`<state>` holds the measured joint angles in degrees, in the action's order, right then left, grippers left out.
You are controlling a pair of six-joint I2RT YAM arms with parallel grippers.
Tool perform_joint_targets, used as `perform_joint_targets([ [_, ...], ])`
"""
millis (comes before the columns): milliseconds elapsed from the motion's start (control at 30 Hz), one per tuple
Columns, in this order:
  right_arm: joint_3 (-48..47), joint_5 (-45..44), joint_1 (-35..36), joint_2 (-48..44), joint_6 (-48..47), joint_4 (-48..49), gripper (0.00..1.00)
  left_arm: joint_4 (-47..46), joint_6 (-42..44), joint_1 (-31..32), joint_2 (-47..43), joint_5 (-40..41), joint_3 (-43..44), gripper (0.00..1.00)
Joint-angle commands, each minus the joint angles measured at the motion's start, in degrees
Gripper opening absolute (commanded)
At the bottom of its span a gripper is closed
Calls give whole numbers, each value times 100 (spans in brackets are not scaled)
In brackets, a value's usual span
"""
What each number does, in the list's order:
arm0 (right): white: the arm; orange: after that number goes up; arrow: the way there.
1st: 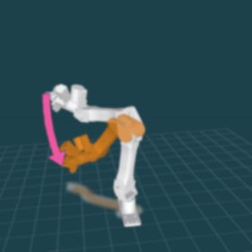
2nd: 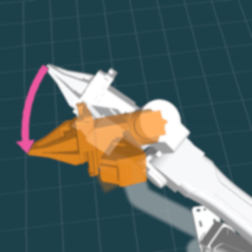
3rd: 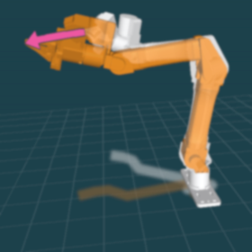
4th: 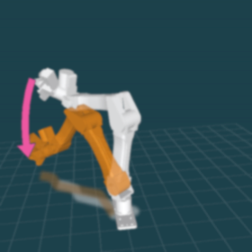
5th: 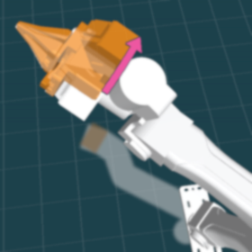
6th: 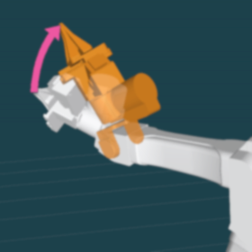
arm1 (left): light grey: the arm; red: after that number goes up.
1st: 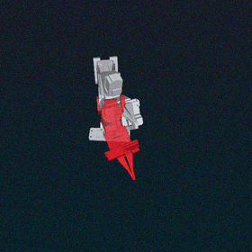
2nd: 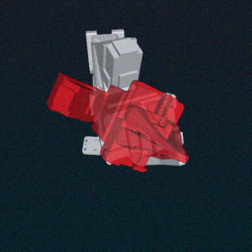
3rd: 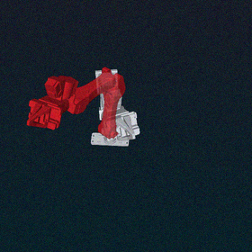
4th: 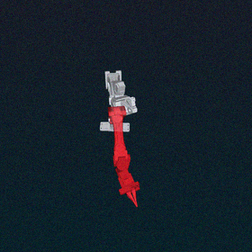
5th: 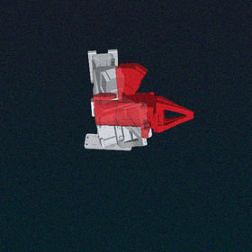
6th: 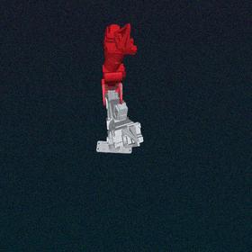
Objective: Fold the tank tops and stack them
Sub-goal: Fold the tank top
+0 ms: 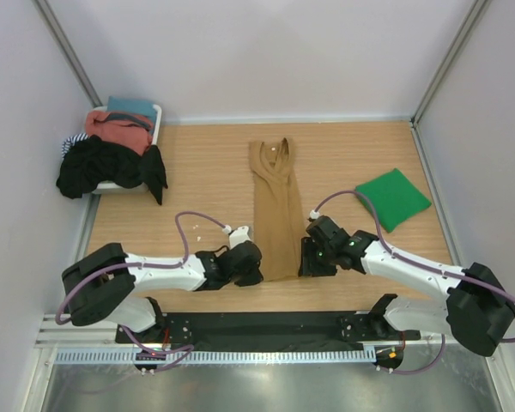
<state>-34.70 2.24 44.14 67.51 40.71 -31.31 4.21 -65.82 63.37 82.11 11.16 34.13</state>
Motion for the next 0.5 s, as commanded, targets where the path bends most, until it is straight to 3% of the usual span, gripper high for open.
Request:
perform_joint_targets([
  [0,-46,101,24,-264,69,55,48,98,-54,17,-230,211,-117,1],
  [233,121,180,24,8,113,292,45,247,-27,17,-397,255,-170,3],
  [433,218,67,24,149,130,529,41,282,8,17,-494,203,-196,17],
  [467,218,23,24,166,122,512,41,282,8,26,-502,194,-196,24],
])
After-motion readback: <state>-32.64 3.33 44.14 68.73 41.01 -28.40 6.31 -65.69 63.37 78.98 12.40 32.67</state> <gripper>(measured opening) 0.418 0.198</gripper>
